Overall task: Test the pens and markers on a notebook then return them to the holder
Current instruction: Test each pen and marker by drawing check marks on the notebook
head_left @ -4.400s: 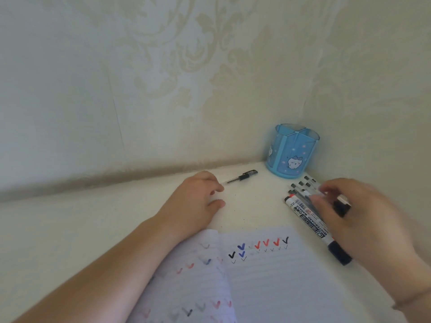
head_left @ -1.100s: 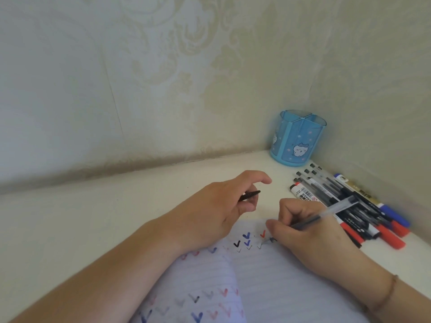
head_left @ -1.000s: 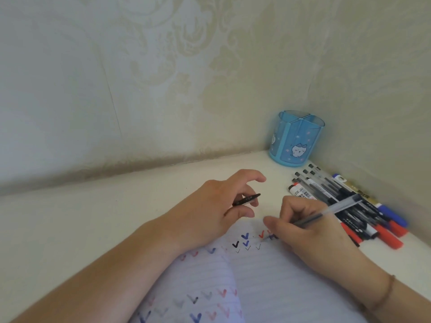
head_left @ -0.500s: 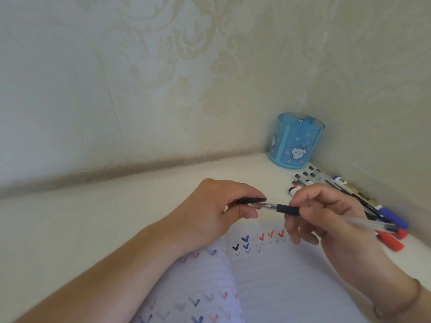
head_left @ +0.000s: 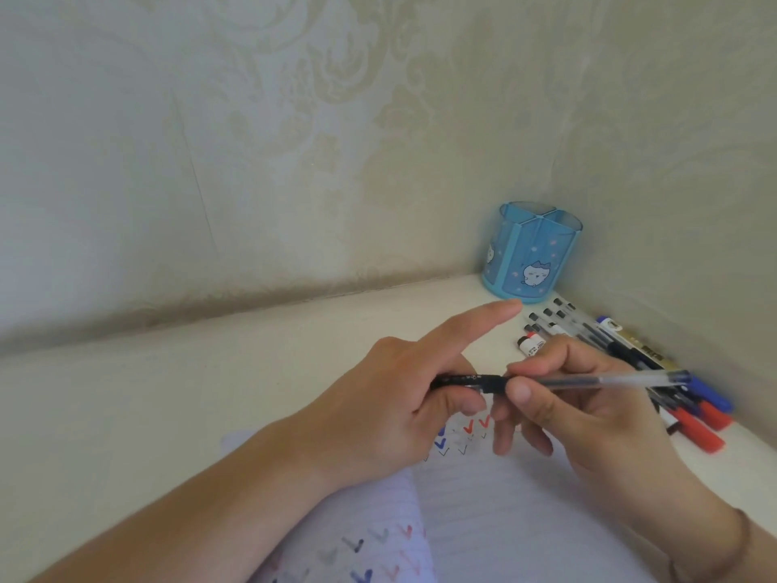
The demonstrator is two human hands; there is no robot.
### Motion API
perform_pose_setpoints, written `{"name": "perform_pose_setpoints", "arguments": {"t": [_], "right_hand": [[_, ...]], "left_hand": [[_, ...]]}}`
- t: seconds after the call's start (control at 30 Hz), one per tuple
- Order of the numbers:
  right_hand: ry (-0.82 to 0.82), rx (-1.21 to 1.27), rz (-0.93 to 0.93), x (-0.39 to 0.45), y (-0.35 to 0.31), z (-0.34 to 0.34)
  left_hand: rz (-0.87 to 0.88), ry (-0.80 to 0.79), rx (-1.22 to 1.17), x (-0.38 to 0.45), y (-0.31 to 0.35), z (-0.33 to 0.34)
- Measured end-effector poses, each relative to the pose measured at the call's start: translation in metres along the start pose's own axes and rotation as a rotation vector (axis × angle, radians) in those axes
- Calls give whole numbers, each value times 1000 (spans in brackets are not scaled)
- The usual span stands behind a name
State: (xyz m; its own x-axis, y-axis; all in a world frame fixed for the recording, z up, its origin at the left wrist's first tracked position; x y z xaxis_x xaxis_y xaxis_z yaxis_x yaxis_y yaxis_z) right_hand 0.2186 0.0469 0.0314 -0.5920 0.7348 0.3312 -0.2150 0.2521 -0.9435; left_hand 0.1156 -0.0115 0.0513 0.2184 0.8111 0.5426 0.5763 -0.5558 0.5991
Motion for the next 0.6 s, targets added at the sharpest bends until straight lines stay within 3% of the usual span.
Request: {"name": "perform_pose_setpoints", "arguments": {"t": [0.13, 0.3, 0.43, 0.53, 0.6], "right_hand": [[-28, 31, -25, -2, -3, 9], [4, -248, -71, 0, -7, 8], [-16, -266, -241, -1, -32, -1], [237, -345, -207, 1, -48, -55], [396, -749, -60, 5, -45, -95]], "left_hand": [[-36, 28, -40, -1, -5, -6], [-92, 8, -77, 0, -14, 0], [-145, -51, 7, 0, -21, 3], [-196, -167, 184, -5, -35, 9], [-211, -222, 268, -8, -42, 11]]}}
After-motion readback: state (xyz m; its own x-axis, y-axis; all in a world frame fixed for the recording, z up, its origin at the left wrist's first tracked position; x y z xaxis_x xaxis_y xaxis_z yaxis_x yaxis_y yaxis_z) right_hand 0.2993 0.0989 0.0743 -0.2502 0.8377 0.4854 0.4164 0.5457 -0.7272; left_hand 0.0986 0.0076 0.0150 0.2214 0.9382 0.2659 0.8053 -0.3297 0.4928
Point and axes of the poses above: each hand's wrist, its own x-axis towards the middle knuckle, its own z-axis out of the palm, y = z × x, the point moved 10 cm from there along x, towards the middle knuckle, and after that the axes turned 2 degrees about z, right-handed, at the moved point
